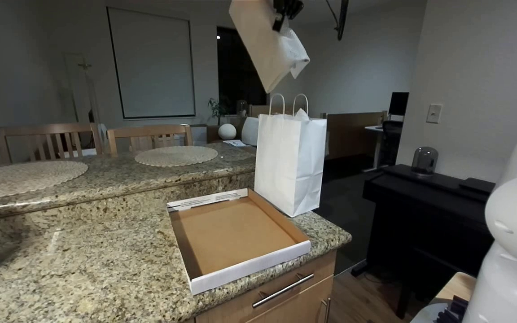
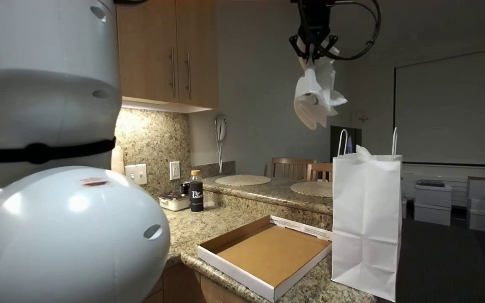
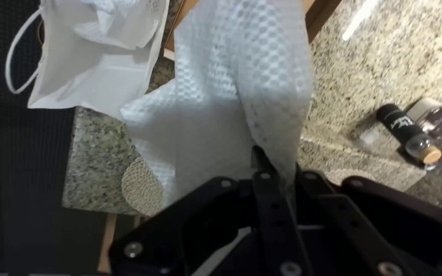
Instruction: Put the white towels inside the white paper bag
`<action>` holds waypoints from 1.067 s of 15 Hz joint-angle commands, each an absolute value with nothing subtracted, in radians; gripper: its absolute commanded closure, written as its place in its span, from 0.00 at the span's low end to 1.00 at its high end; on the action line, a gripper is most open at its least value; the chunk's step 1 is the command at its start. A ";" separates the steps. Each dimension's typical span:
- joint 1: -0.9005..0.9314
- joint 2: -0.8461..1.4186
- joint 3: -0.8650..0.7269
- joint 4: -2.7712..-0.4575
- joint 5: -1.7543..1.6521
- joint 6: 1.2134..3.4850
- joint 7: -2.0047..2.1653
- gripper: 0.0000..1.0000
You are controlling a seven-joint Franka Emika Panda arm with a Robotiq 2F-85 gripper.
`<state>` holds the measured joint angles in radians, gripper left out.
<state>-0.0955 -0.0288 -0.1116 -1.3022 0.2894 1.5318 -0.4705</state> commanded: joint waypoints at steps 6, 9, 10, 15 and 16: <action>-0.198 0.167 -0.239 -1.154 0.531 1.650 -0.517 0.98; -0.202 0.248 -0.244 -1.094 0.511 1.648 -0.510 0.98; -0.199 0.277 -0.245 -1.075 0.500 1.645 -0.510 0.98; -0.180 0.364 -0.251 -1.043 0.435 1.650 -0.521 0.98; -0.177 0.363 -0.252 -1.060 0.419 1.654 -0.539 0.98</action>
<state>-0.1855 0.3453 -0.2452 -1.0661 0.4630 1.6421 -0.5087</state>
